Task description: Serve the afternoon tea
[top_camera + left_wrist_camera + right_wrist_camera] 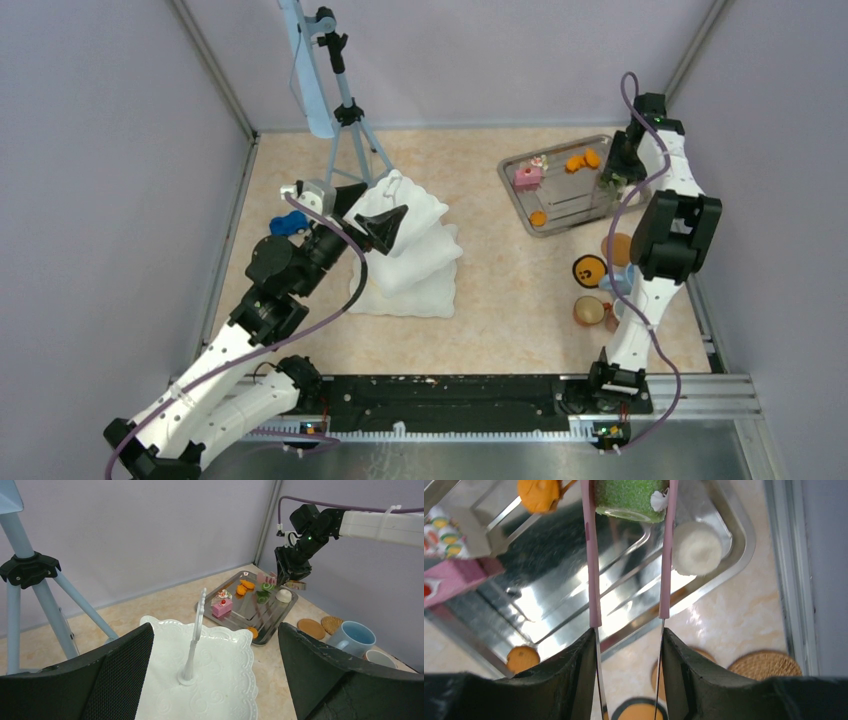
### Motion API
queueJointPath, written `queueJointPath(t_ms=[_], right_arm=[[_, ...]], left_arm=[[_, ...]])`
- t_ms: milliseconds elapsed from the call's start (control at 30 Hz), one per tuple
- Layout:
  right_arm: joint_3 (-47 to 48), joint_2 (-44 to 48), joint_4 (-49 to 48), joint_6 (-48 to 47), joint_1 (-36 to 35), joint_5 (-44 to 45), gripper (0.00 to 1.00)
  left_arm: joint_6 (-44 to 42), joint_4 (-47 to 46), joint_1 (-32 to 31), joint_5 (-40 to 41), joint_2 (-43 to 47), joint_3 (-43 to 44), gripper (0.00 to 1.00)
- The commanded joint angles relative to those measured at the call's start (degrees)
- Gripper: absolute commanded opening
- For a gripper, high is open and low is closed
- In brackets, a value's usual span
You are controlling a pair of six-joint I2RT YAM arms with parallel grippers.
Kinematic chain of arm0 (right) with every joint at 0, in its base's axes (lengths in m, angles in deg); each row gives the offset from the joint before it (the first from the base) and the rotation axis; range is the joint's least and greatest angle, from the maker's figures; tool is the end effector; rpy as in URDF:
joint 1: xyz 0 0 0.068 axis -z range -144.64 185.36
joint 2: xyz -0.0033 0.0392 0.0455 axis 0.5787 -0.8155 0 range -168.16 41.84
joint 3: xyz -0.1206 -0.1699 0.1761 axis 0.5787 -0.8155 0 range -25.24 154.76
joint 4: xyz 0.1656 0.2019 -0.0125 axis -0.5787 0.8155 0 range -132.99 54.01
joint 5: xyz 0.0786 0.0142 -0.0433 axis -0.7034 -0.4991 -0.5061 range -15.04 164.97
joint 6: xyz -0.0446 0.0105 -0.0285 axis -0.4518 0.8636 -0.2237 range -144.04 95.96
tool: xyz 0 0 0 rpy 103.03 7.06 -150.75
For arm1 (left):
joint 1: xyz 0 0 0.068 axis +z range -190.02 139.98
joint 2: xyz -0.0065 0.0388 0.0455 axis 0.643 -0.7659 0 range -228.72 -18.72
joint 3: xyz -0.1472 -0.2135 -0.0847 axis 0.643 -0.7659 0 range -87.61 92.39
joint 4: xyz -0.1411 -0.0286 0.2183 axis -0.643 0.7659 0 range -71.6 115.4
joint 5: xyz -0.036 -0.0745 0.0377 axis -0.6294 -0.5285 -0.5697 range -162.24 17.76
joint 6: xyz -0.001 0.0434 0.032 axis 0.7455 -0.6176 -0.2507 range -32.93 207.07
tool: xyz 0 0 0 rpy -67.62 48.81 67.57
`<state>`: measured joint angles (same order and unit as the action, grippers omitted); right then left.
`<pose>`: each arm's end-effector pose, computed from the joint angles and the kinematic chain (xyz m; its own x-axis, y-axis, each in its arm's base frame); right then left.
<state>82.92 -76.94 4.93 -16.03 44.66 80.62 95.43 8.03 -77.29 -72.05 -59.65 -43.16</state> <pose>0.4494 -0.0771 0.2653 -0.8042 0.2722 -0.5284 0.3268 0.9450 -0.0106 0.1336 -0.1016 0.3877 0.1013 -0.2598 -0.9603 0.6246 0.7680 -0.1419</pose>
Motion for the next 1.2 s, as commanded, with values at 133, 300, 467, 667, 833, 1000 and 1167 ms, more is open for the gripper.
queueJointPath(t_ms=[133,300,467,667,833,1000,1167], right_arm=[[-25.58,27.59,-12.52,6.70,-5.72,-12.39,0.36],[-41.89,44.17,-22.89,6.95,-14.30,-16.51,0.35],[-49.30,53.19,-28.57,4.46,-24.61,-17.76,0.34],[-51.04,56.42,-31.20,-0.32,-33.83,-20.59,0.34],[-50.16,54.34,-32.01,-2.02,-38.96,-20.86,0.34],[-48.79,50.47,-34.91,-2.86,-42.48,-20.85,0.34],[-46.36,45.70,-36.32,-4.37,-46.29,-20.10,0.34]], left_arm=[[-2.11,-1.94,0.04,3.07,0.07,0.32,0.99],[-3.00,-1.59,0.42,4.57,0.46,0.57,0.99],[-3.33,-1.06,0.92,4.30,0.88,0.99,0.99],[-3.91,-0.79,1.39,4.41,0.73,1.16,0.99],[-3.90,-0.61,1.85,4.03,0.49,1.32,0.99],[-4.22,-0.52,2.02,4.47,0.35,1.29,0.99],[-4.46,-0.42,2.05,4.26,0.11,1.35,0.99]])
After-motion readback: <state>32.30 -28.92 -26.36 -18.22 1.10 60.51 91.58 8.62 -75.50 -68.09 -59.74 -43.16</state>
